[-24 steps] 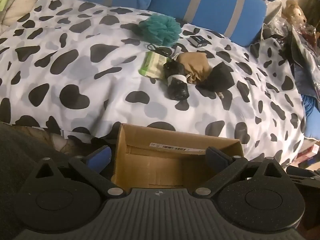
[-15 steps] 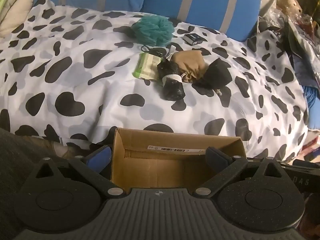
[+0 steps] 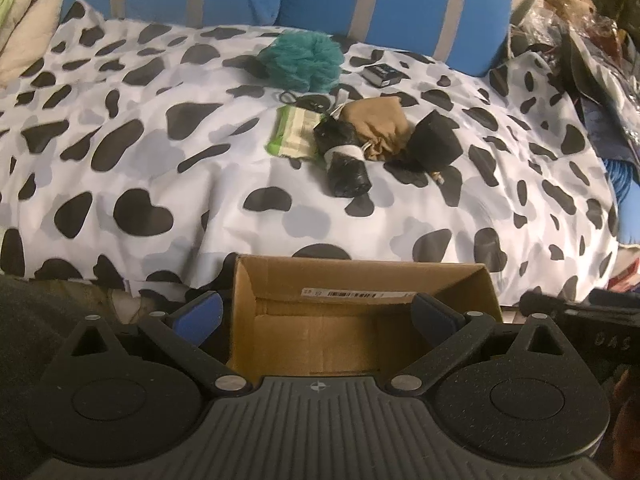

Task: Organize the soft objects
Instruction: 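Move both grippers toward the pile of black items on the sheet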

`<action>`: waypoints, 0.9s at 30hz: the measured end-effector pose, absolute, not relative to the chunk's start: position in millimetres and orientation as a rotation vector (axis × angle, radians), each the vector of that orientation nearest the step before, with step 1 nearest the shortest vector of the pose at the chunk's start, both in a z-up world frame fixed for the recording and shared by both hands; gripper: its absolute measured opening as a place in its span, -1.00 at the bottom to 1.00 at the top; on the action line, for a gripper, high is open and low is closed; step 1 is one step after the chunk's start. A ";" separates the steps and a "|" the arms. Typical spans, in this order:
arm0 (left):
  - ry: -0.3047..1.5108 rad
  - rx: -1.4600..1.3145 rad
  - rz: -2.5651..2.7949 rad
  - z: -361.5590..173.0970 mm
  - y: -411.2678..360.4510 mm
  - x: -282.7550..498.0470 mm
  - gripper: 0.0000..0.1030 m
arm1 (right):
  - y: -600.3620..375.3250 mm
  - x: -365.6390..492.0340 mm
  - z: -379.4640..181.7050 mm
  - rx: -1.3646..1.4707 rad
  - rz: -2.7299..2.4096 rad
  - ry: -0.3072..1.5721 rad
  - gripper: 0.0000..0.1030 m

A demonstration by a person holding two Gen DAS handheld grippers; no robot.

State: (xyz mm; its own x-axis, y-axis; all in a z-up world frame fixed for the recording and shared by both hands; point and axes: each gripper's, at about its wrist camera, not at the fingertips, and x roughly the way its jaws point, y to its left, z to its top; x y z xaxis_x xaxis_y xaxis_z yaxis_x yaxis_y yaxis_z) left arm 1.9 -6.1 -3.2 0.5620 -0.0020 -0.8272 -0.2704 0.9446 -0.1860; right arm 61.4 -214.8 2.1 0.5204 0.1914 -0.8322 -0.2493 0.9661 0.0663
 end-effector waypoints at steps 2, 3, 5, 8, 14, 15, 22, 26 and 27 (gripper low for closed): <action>0.989 -0.332 0.152 -5.6 -1.1 1.9 0.99 | -211.9 64.6 -0.7 -0.069 0.257 1.020 1.00; 0.984 -0.333 0.148 -6.1 0.0 2.0 0.99 | -211.3 64.8 0.5 -0.059 0.266 1.016 1.00; 0.990 -0.347 0.134 -7.7 4.0 3.4 0.99 | -209.9 66.5 3.6 -0.040 0.290 1.004 1.00; 0.996 -0.399 0.109 -11.7 12.0 7.2 0.99 | -206.8 69.9 4.6 -0.058 0.304 0.983 1.00; 1.001 -0.414 0.091 -17.1 20.6 21.5 0.99 | -200.9 88.9 -2.5 -0.129 0.324 0.972 1.00; 1.000 -0.416 0.083 -16.6 20.9 23.8 0.99 | -201.8 92.7 -3.1 -0.124 0.333 0.971 1.00; 0.987 -0.345 0.052 -11.2 23.0 45.2 1.00 | -207.6 122.9 -3.7 -0.149 0.346 0.912 1.00; 0.976 -0.294 0.046 -10.2 26.1 63.1 1.00 | -210.8 144.1 -3.4 -0.132 0.343 0.900 1.00; 0.980 -0.269 0.051 -10.7 26.5 68.1 1.00 | -211.5 151.1 -4.2 -0.127 0.334 0.902 1.00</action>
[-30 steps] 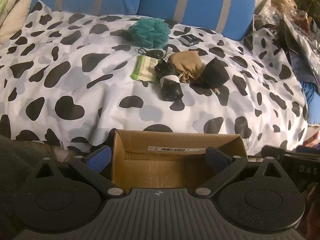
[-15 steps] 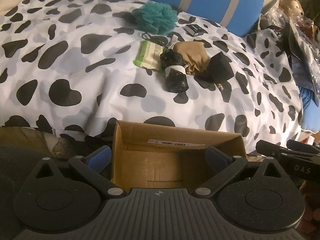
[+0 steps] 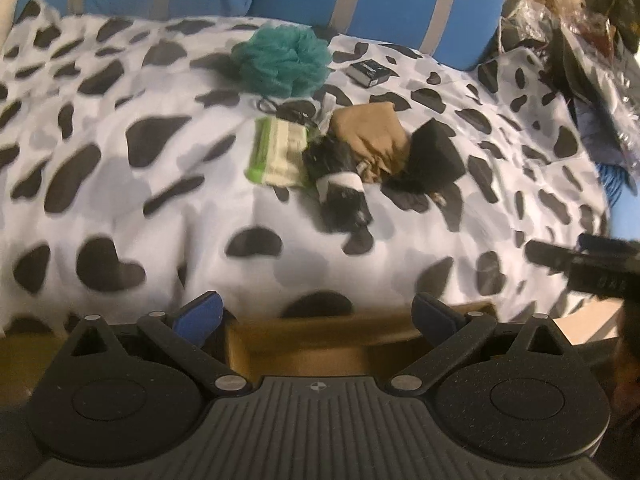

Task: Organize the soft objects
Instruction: 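Move both grippers toward the pile of black items on the sheet, then grasp the taped black plastic bundle with the left gripper while the right grasps the black foam piece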

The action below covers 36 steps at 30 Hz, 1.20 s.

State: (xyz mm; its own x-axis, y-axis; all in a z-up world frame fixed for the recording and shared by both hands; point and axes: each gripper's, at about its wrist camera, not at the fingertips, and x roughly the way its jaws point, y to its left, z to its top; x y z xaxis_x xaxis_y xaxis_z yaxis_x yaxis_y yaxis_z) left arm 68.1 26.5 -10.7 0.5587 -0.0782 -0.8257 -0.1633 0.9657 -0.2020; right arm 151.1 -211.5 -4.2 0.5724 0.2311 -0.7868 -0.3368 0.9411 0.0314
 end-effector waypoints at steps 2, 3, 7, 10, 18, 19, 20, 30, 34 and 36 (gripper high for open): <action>0.979 -0.216 0.055 -11.7 26.1 77.4 1.00 | -212.7 164.4 -6.7 -0.105 0.310 0.913 1.00; 0.981 -0.193 0.046 -12.7 25.9 82.3 1.00 | -213.4 170.1 -8.3 -0.092 0.300 0.920 1.00; 0.985 -0.200 -0.023 -17.3 30.2 99.8 1.00 | -216.4 190.4 -11.9 -0.028 0.283 0.889 1.00; 0.982 -0.226 -0.035 -21.6 35.8 111.7 1.00 | -215.3 200.6 -10.1 -0.019 0.315 0.826 1.00; 0.973 -0.355 -0.069 -37.9 49.4 150.3 0.90 | -205.7 225.9 -9.0 -0.020 0.351 0.810 1.00; 0.977 -0.359 -0.067 -40.4 48.9 155.5 0.69 | -205.8 228.0 -9.1 -0.008 0.351 0.815 1.00; 0.986 -0.362 -0.072 -43.8 47.8 162.1 0.65 | -205.8 229.8 -9.4 0.003 0.353 0.817 1.00; 1.052 -0.434 -0.078 -76.0 39.9 204.6 0.37 | -203.9 242.6 -13.7 -0.005 0.360 0.813 1.00; 1.085 -0.416 -0.056 -84.2 35.1 214.7 0.18 | -208.8 252.1 -17.8 0.029 0.351 0.835 1.00; 1.086 -0.382 -0.026 -83.2 32.9 215.4 -0.21 | -210.5 258.7 -19.9 0.064 0.355 0.854 1.00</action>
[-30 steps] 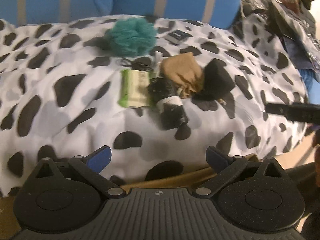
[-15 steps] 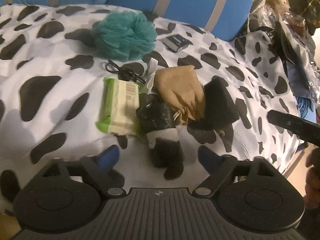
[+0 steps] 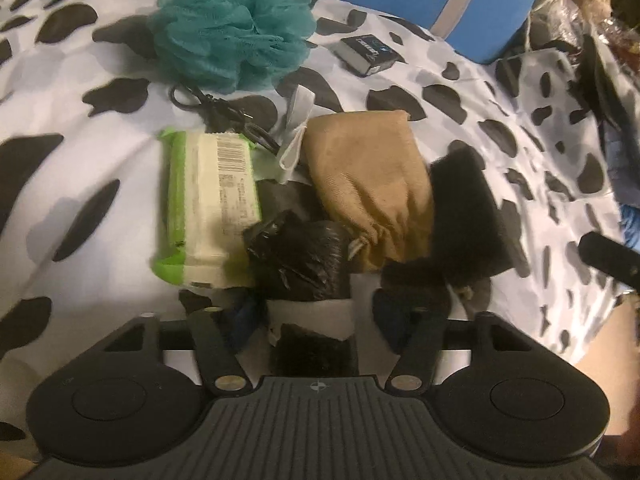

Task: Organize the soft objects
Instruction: 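Grasp the taped black plastic bundle with the left gripper while the right grasps the black foam piece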

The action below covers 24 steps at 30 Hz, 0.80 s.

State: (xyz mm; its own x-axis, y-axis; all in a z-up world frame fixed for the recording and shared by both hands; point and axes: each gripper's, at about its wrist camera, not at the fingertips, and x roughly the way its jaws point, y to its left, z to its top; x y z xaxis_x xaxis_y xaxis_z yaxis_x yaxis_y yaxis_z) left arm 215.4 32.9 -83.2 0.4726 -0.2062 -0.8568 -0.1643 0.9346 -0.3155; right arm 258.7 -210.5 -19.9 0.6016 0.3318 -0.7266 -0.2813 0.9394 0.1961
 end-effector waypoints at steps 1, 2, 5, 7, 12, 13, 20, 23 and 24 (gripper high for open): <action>1.087 -0.366 -0.017 -81.1 32.7 215.0 -0.20 | -210.5 262.1 -21.2 0.078 0.356 0.866 1.00; 1.081 -0.379 -0.018 -78.7 33.8 213.8 -0.20 | -210.0 265.7 -22.7 0.091 0.357 0.878 1.00; 1.045 -0.390 -0.040 -64.5 33.3 209.3 -0.20 | -207.8 278.2 -28.0 0.149 0.364 0.919 1.00; 1.019 -0.364 -0.036 -52.6 29.2 206.2 -0.21 | -206.9 285.3 -31.0 0.192 0.366 0.944 1.00; 0.955 -0.331 -0.044 -22.6 28.0 196.8 -0.21 | -197.5 302.7 -40.4 0.249 0.387 0.990 1.00; 0.941 -0.326 -0.042 -17.4 29.6 194.6 -0.21 | -195.6 306.1 -43.1 0.255 0.385 1.003 0.99; 0.878 -0.307 -0.021 0.2 41.1 186.1 -0.21 | -194.8 333.0 -70.7 0.400 0.346 1.109 0.90; 0.871 -0.310 -0.022 1.5 46.5 183.2 -0.21 | -191.5 342.6 -83.1 0.449 0.324 1.164 0.76; 0.872 -0.308 -0.021 1.0 47.3 182.8 -0.21 | -189.8 345.0 -86.5 0.462 0.319 1.184 0.72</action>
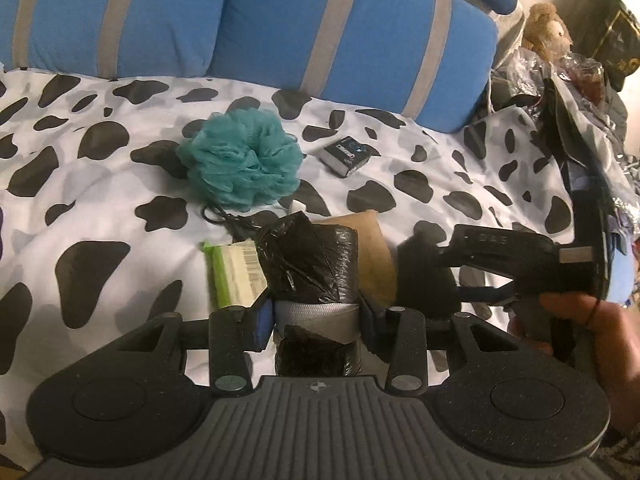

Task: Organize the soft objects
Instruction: 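Grasp the taped black plastic bundle with the left gripper while the right grasps the black foam piece, then carry both items to the cardboard box and open the left gripper inside it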

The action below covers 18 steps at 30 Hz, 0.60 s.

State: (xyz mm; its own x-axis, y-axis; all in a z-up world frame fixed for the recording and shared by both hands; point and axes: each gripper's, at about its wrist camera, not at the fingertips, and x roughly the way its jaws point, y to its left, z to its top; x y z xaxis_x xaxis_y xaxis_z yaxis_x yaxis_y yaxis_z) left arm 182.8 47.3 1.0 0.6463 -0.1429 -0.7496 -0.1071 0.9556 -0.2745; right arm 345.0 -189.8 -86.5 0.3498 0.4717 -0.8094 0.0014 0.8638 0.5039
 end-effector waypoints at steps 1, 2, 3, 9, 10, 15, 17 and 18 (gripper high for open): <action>0.873 -0.311 -0.020 0.5 48.7 182.8 -0.21 | -187.6 346.8 -89.7 0.465 0.313 1.204 0.63; 0.874 -0.314 -0.020 0.3 48.9 182.1 -0.21 | -184.8 347.2 -91.9 0.457 0.306 1.220 0.51; 0.875 -0.315 -0.021 0.2 49.7 181.1 -0.21 | -182.5 347.2 -93.7 0.444 0.301 1.231 0.45; 0.869 -0.311 -0.029 2.0 49.5 175.3 -0.21 | -185.0 339.5 -89.2 0.446 0.300 1.211 0.35; 0.867 -0.313 -0.030 2.8 49.6 173.9 -0.21 | -186.8 338.0 -85.9 0.442 0.305 1.196 0.35; 0.870 -0.319 -0.027 4.3 47.9 165.7 -0.21 | -198.3 326.5 -64.1 0.414 0.331 1.115 0.34; 0.874 -0.319 -0.029 4.7 46.6 162.1 -0.21 | -200.6 318.5 -53.1 0.364 0.347 1.073 0.34; 0.876 -0.319 -0.031 5.1 45.5 160.0 -0.21 | -200.8 313.9 -47.0 0.336 0.361 1.050 0.34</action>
